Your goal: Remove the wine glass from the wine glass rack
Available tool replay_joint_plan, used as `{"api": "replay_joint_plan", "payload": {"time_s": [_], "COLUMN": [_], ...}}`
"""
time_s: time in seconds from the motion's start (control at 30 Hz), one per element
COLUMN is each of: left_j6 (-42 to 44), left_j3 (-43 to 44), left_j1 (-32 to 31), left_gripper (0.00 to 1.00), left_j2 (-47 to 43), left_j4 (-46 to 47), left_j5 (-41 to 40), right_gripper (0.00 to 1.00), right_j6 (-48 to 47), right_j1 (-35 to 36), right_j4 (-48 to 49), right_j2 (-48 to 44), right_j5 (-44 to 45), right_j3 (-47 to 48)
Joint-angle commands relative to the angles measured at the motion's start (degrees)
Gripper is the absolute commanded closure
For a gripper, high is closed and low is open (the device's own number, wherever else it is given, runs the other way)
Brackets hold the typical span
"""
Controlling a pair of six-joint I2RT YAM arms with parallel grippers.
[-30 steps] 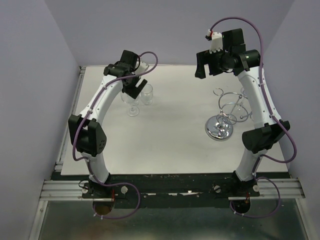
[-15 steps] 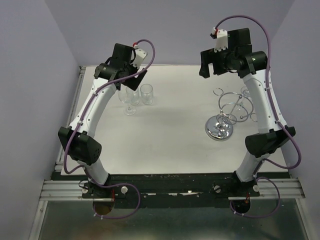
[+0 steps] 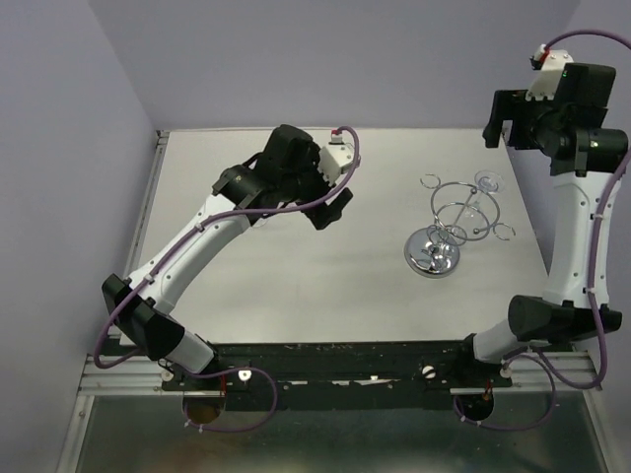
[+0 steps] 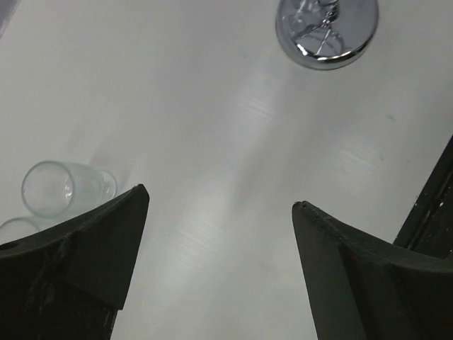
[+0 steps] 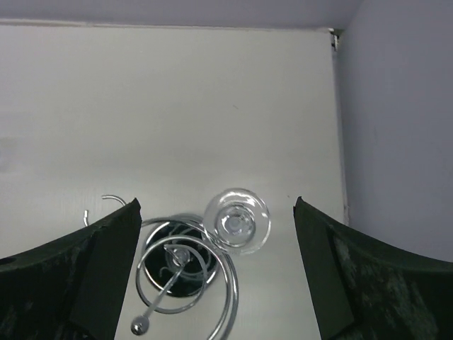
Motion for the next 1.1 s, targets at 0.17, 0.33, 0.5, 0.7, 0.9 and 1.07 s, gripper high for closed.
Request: {"api": "replay_joint_plan", "payload": {"time_s": [0.17,0.33,0.5,0.7,0.9,1.07], "left_j6": [1.8,-0.7,-1.6,7.8,8.7,8.4], "left_j3": [-5.0,0.9,3.1,2.8,10.0,20.4], "left_j1": [-13.0,-19.2,-23.0,-24.0,-25.5,-25.9], "left_gripper": [0.01,0.01,0.01,0.01,0.01,0.01], "left_j2": [-1.9,4.9,8.8,12.6,16.9,25.5], "left_j4": [15.0,14.0,15.8,15.9,14.6,7.4], "left_j5": [4.9,0.3,-1.9,-5.4,-8.9,-12.1], "right_gripper": [0.04,0.06,0.10,0.13,0.16,0.20], "right_j6": [-3.5,-5.2,-9.9,-20.8,-28.5,-28.6], "right_j1": [-9.2,-14.0,-20.4,-25.8,-26.1,-26.1], "right_j4": [-0.7,-0.9,-1.1,-0.9,9.2,7.3], "right_j2": [-16.5,-23.6,-25.9,-23.1,-27.6,-28.1], "right_j5": [8.4,12.6,12.4,3.4,-3.3,-8.5], "right_j3": [-17.2,-28.4,-34.3,-39.0,-50.6,-51.2]}}
